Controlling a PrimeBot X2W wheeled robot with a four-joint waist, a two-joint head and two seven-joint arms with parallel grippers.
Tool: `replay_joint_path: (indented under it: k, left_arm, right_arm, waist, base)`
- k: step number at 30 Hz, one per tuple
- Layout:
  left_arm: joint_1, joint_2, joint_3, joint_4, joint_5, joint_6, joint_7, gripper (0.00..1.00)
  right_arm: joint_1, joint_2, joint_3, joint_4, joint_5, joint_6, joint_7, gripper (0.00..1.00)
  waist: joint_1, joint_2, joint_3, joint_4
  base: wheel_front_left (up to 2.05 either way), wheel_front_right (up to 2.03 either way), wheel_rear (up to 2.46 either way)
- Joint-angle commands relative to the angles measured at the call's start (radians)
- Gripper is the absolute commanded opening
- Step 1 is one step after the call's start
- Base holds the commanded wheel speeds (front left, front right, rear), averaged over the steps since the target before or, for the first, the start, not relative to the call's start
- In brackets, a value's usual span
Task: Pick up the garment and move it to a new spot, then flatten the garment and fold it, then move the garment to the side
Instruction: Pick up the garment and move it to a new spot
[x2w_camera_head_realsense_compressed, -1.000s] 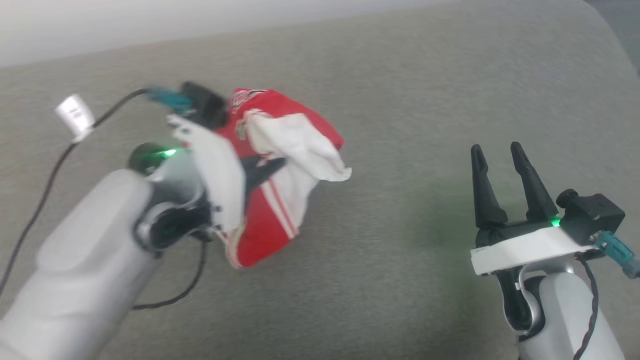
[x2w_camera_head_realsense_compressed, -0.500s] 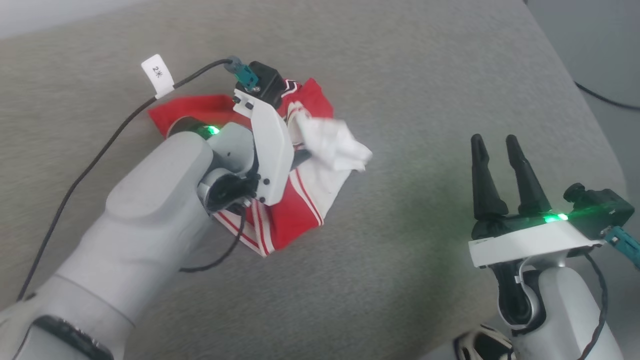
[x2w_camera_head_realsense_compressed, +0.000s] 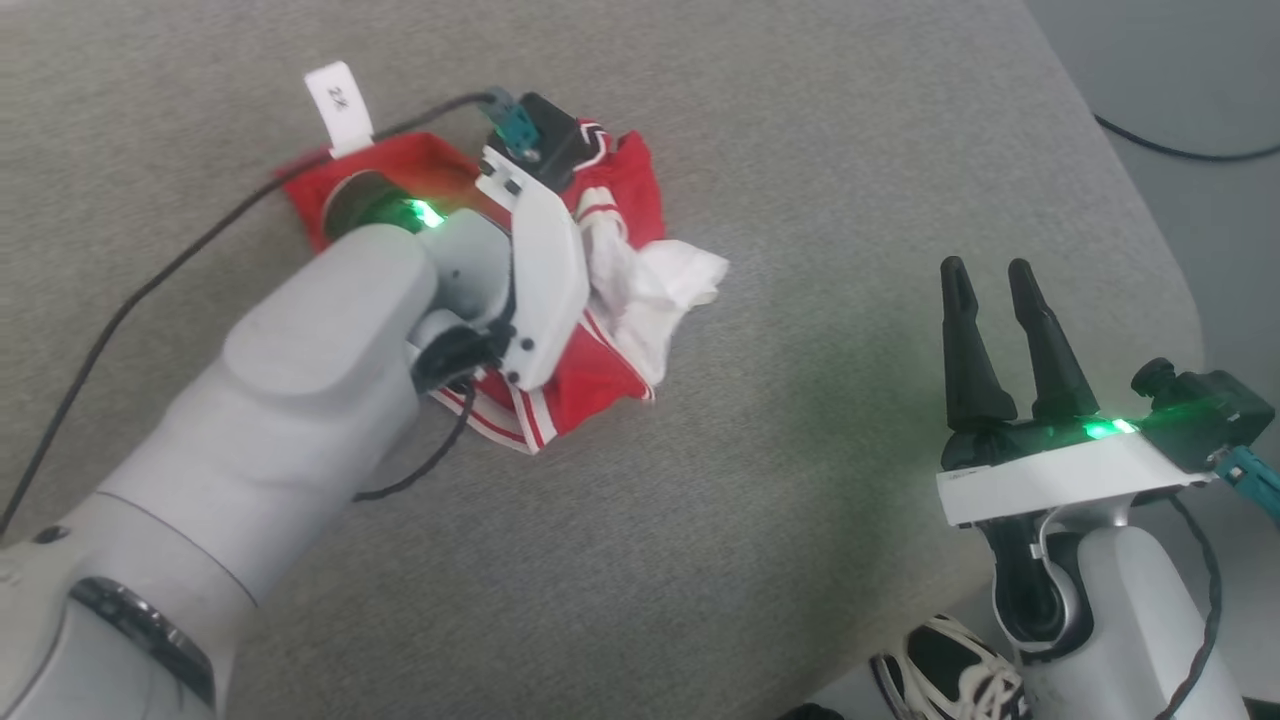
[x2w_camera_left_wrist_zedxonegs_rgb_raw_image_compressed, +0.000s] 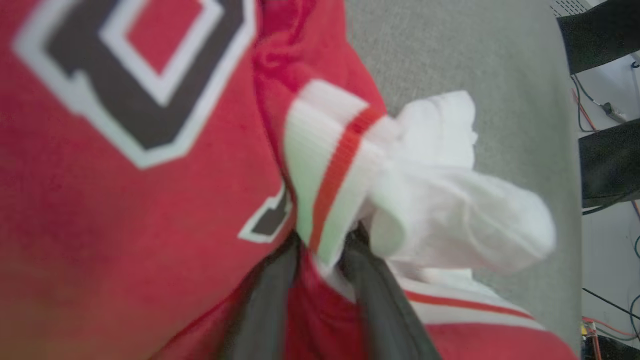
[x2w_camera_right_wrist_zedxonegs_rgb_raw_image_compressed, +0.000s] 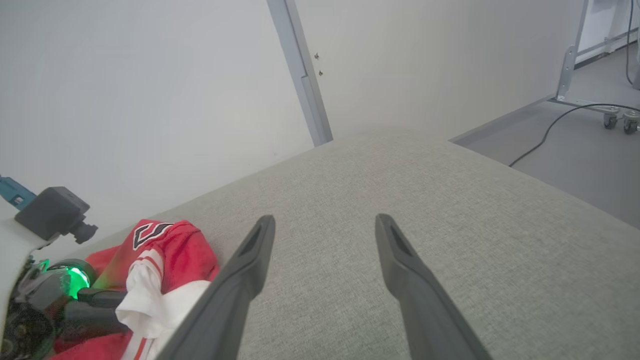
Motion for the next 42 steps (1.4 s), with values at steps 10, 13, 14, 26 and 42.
replay_joint_path:
  k: [10, 13, 14, 26, 42]
  left_arm:
    - [0.028, 0.032, -0.057, -0.044, -0.096, 0.018, -0.168, 1.0]
    - [0.039, 0.025, -0.057, -0.091, -0.136, 0.014, -0.229, 1.0]
    - [0.049, 0.026, -0.062, -0.103, -0.146, 0.013, -0.246, 1.0]
    - [0.279, 0.092, -0.046, -0.103, -0.239, 0.013, -0.569, 1.0]
    - [0.659, 0.134, 0.21, -0.045, -0.204, 0.017, -0.77, 1.0]
  right_arm:
    - [-0.009, 0.002, -0.03, 0.008, -0.109, 0.0, -0.003, 1.0]
    - [0.0, 0.001, -0.037, 0.016, -0.149, 0.0, -0.003, 1.0]
    - [0.005, 0.002, -0.042, 0.019, -0.161, 0.0, -0.003, 1.0]
    - [0.064, -0.022, -0.093, 0.059, -0.266, 0.0, -0.003, 1.0]
    - [0.303, -0.145, -0.238, 0.074, -0.283, 0.0, -0.003, 1.0]
  waist:
    - [0.0, 0.0, -0.116, 0.171]
    - [0.0, 0.0, -0.156, 0.232]
    - [0.0, 0.0, -0.171, 0.255]
    - [0.0, 0.0, -0.285, 0.439]
    - [0.0, 0.0, -0.443, 0.619]
  base:
    - [0.0, 0.0, 0.0]
    - [0.0, 0.0, 0.0]
    - [0.0, 0.0, 0.0]
    - [0.0, 0.0, 0.0]
    - [0.0, 0.0, 0.0]
